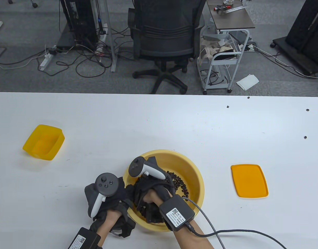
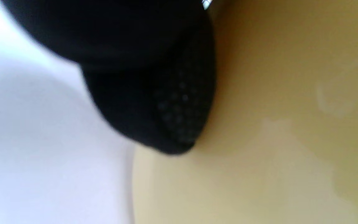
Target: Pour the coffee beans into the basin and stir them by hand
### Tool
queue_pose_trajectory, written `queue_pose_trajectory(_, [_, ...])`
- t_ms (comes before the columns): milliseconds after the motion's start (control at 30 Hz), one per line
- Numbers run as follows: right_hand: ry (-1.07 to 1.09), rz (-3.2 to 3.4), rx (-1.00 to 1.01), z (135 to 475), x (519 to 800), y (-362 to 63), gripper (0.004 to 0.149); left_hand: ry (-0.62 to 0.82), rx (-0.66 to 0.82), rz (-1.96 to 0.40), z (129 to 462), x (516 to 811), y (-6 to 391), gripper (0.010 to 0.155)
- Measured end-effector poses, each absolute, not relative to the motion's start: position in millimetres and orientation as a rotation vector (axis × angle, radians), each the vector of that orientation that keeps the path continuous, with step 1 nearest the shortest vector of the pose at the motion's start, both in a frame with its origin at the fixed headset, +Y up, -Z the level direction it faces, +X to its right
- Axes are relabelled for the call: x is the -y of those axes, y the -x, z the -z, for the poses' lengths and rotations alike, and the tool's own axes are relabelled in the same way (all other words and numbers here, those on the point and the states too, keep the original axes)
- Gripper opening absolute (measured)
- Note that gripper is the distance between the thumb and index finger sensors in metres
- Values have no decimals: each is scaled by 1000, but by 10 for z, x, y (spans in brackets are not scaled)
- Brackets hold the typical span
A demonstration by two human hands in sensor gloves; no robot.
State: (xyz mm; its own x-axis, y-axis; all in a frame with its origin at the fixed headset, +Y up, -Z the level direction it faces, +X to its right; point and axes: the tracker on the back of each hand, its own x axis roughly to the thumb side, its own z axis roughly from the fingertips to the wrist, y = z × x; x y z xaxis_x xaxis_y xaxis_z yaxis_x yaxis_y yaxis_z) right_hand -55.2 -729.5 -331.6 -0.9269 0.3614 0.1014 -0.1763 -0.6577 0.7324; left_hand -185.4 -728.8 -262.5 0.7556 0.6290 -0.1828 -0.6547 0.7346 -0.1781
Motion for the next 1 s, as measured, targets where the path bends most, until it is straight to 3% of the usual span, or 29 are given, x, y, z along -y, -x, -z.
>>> queue_pose_trajectory(267, [-176,-2886,-784,3629,7233,398,46,247,-103,-705,2627,7286,1854,63])
queue_pose_trajectory(433, [-42,-3064,-732,3696,7225,251,46,248,-100,-695,2631,7283,1850,63])
queue_pose_trajectory(733, [183,-3192,-989,3666,7269,-108,47,249,-102,-702,2631,7286,1849,63])
queue_pose_trajectory(1000, [173,-3042,-1289,3508,7296,-312,48,246,-115,-701,2630,7285,1848,63])
